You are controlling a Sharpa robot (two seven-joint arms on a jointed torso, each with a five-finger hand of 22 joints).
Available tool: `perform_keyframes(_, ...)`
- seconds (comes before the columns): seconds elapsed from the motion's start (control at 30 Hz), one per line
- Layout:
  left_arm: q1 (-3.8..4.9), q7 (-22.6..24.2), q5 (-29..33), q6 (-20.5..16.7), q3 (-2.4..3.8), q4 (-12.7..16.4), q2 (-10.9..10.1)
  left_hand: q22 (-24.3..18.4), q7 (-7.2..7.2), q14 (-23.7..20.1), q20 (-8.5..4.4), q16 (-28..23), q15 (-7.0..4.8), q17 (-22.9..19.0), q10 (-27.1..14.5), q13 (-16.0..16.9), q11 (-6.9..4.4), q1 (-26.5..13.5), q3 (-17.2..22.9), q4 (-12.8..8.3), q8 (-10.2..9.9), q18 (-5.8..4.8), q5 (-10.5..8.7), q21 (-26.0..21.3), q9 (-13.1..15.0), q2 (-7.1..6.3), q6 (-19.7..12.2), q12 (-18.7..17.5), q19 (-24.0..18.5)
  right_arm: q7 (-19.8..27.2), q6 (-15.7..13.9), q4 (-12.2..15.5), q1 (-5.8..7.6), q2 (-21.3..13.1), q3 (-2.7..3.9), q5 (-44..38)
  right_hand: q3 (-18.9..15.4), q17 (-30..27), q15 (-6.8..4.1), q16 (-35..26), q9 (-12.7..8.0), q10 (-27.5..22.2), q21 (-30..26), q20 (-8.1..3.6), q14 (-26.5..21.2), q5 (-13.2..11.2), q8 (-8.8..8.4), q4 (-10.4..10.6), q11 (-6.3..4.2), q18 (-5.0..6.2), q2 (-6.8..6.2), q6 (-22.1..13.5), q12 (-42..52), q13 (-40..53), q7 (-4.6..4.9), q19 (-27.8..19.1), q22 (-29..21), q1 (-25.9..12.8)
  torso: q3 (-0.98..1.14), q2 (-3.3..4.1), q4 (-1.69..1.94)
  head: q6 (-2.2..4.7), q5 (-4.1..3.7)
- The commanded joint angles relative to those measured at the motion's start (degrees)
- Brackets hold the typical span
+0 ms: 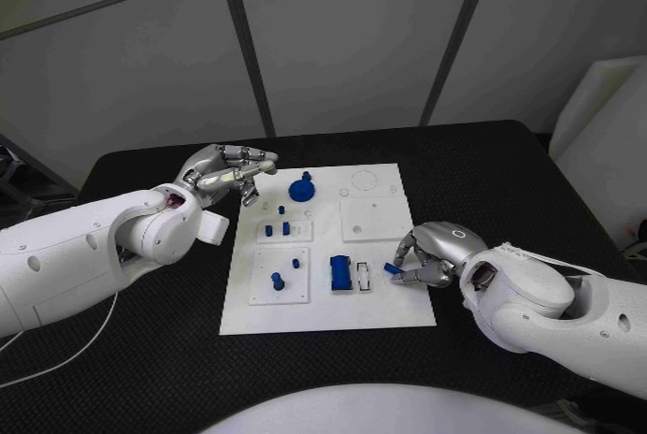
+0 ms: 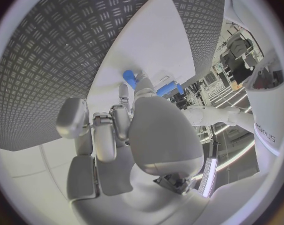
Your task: Assemble the parts on the task board
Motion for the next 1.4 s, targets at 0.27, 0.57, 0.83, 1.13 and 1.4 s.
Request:
perform_keyframes(0.27,0.06,0.07,0.25,0.6,0.03,0.15,-0.01,-0.01,0.01,-0.54,-0.06,0.06,0.01,-0.04,-0.45,0.11,0.04,-0.19,-0.46,0.05,0.39,0.56,0.18,-0.07,-0.09,0.36,-0.07,0.38,0.17,-2.46,8.06,-0.76,-0.92,0.41,-0.8,-4.51,2.58,13.12,-0.53,-0.06,-0.46,-0.19,0.0,-0.2,5.62,1.93,0.21,-1.44,-0.7,-0.57,2.38,1.36,0.09,2.46,-0.23,0.02,0.39,3.26,0.04,-0.02,-0.03,0.14,-0.07)
perform_keyframes(0.57,0.05,0.09,0.25,0.59,0.03,0.12,-0.01,-0.01,0.01,-0.54,-0.06,0.06,0.01,-0.04,-0.45,0.11,0.04,-0.19,-0.46,0.05,0.39,0.56,0.18,-0.07,-0.09,0.36,-0.07,0.38,0.17,-2.72,5.79,-0.21,-0.94,0.11,-0.8,1.62,8.9,13.75,-1.4,0.27,-0.58,0.6,0.61,-1.04,5.76,4.55,0.13,-1.12,-1.7,-0.75,7.09,2.82,0.77,3.12,-1.31,0.64,1.3,4.73,0.07,-0.01,0.01,0.23,0.07)
perform_keyframes(0.83,0.0,0.04,0.25,0.53,0.03,0.12,-0.02,-0.09,0.0,-0.58,-0.06,0.03,0.0,-0.14,-0.48,0.11,0.03,-0.15,-0.45,0.02,0.41,0.59,0.18,-0.21,-0.09,0.41,-0.07,0.39,0.12,-2.97,3.17,0.41,-0.93,-0.06,-0.79,2.97,12.9,14.06,-1.68,0.44,-0.33,1.06,0.9,-1.38,5.84,4.7,0.28,-1.76,-1.99,-0.86,6.13,3.71,0.92,3.36,-1.63,0.88,1.79,4.71,0.07,0.01,-0.05,0.21,0.24)
perform_keyframes(1.13,-0.06,-0.01,0.25,0.55,0.03,0.06,0.04,-0.09,0.0,-0.58,-0.06,0.03,0.0,-0.14,-0.48,0.11,0.03,-0.15,-0.45,0.02,0.41,0.59,0.18,-0.21,-0.09,0.41,-0.07,0.39,0.12,-3.54,-3.61,2.46,-0.88,-0.81,-0.74,3.54,15.59,14.35,-1.73,0.59,0.07,1.02,0.96,-1.41,5.9,5.11,0.41,-1.47,-2.03,-0.88,3.82,3.89,0.54,3.23,-1.73,0.93,1.93,2.69,-0.02,-0.04,-0.02,0.14,0.32)
perform_keyframes(1.4,-0.07,0.0,0.25,0.6,0.03,0.08,0.14,-0.07,-0.02,-0.59,-0.07,0.06,-0.01,-0.16,-0.51,0.11,0.01,-0.04,-0.41,-0.05,0.43,0.58,0.2,-0.19,-0.09,0.46,-0.07,0.41,0.13,-3.12,-11.4,4.93,-0.8,-0.91,-0.62,7.18,17.14,14.72,-1.85,0.79,0.67,1.35,1.33,-1.5,5.98,4.75,0.88,-0.66,-2.21,-0.98,2.03,4.25,0.91,3.6,-1.96,1.25,2.52,0.61,-0.02,0.05,-0.01,0.33,0.31)
